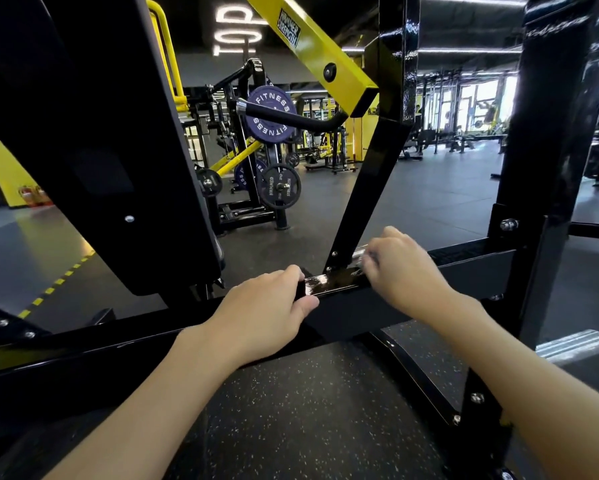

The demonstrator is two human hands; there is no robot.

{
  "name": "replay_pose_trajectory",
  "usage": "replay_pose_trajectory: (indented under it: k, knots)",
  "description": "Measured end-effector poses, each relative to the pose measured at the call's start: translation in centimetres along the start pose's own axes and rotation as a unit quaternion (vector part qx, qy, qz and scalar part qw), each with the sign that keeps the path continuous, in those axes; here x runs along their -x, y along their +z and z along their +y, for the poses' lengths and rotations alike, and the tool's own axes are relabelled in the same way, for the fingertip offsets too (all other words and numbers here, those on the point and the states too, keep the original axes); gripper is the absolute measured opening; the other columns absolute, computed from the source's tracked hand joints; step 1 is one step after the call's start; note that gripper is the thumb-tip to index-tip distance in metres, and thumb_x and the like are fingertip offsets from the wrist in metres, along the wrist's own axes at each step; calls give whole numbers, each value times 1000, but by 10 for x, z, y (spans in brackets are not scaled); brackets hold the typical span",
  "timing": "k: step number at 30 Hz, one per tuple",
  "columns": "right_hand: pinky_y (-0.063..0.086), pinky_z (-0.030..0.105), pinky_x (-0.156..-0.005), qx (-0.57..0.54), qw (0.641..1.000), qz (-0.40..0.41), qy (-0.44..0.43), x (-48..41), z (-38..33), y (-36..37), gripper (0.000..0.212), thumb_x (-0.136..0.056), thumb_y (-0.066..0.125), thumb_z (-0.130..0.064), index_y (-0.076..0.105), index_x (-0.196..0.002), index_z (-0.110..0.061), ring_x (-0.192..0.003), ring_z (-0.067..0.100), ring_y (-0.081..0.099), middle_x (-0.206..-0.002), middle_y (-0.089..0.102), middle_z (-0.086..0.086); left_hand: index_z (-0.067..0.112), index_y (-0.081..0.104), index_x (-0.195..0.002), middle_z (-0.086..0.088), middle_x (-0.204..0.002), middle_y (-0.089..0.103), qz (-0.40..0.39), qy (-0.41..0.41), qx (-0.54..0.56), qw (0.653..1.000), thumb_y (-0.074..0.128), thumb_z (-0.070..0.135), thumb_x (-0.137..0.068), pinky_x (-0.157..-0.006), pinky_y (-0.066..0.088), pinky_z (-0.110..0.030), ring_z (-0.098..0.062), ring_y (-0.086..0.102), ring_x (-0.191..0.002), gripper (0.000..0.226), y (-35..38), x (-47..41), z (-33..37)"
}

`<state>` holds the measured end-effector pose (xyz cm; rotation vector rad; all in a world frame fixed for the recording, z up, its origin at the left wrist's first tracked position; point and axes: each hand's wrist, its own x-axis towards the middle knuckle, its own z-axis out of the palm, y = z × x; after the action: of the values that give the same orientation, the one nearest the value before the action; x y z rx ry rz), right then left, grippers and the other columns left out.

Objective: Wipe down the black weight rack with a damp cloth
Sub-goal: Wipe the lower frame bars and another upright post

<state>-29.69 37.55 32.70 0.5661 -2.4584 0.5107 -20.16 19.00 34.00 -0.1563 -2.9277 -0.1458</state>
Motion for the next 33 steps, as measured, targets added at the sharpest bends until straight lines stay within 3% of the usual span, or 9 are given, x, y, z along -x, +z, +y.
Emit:
replay_pose_trajectory:
  k: [5,7,11,14,16,21,25,30,33]
  knots:
    - [42,38,-80,13,997,-28,-74,14,-35,7,40,-101,41,-44,65,-97,-11,-94,28,49,-99,46,6,21,49,-129,5,-128,53,-14,28,7,999,46,36,-102,-97,42,-39,-21,53,-118,31,-2,-14,8]
    - [40,38,-82,8,997,-47,-58,11,-24,5,34,-101,42,-39,64,-105,-13,-99,29,49,-107,46,7,21,50,-135,6,-135,47,-4,48,12,999,47,31,-101,-102,39,-39,-19,48,-124,35,-2,-18,13]
    - [40,39,-85,69,996,-47,29,1,11,-7,30,-102,40,-29,62,-104,-9,-105,34,50,-110,48,11,24,58,-132,8,-125,51,36,52,22,998,45,32,-101,-99,40,-37,-15,50,-118,35,4,-17,16]
    - [44,40,-85,8,999,-9,-46,15,-3,-3,23,-100,49,-20,64,-114,-11,-99,30,52,-107,54,9,23,59,-127,7,-123,52,56,63,12,996,44,31,-100,-100,40,-43,-16,51,-115,32,9,-19,18]
    - [44,40,-83,-45,996,-3,-80,22,-5,-1,17,-98,54,-18,65,-109,-11,-95,27,52,-102,55,6,21,58,-126,7,-125,51,61,76,8,995,43,31,-100,-101,39,-44,-17,51,-114,31,13,-23,23]
    - [44,44,-85,-1,999,33,37,12,35,-3,20,-99,53,-18,68,-99,-6,-97,33,51,-100,55,11,21,57,-121,8,-122,53,75,81,-3,994,41,30,-101,-99,40,-42,-15,52,-110,27,21,-27,28]
    - [44,41,-76,-32,998,48,-26,24,30,3,15,-97,58,-13,70,-92,-5,-86,26,47,-88,46,1,22,58,-124,10,-127,51,89,96,-10,991,40,30,-102,-101,37,-41,-15,50,-114,30,24,-32,37]
    - [46,44,-84,43,996,26,79,2,41,-8,27,-100,47,-20,68,-98,-4,-97,36,51,-96,51,11,22,62,-120,10,-122,52,99,90,-17,991,34,30,-106,-98,39,-41,-15,51,-110,32,28,-36,45]
    - [50,48,-72,44,997,50,-31,13,2,1,23,-96,53,-18,65,-80,-5,-83,38,52,-85,55,16,20,62,-114,5,-115,51,80,86,-52,992,37,27,-105,-94,42,-43,-20,52,-108,28,22,-40,48]
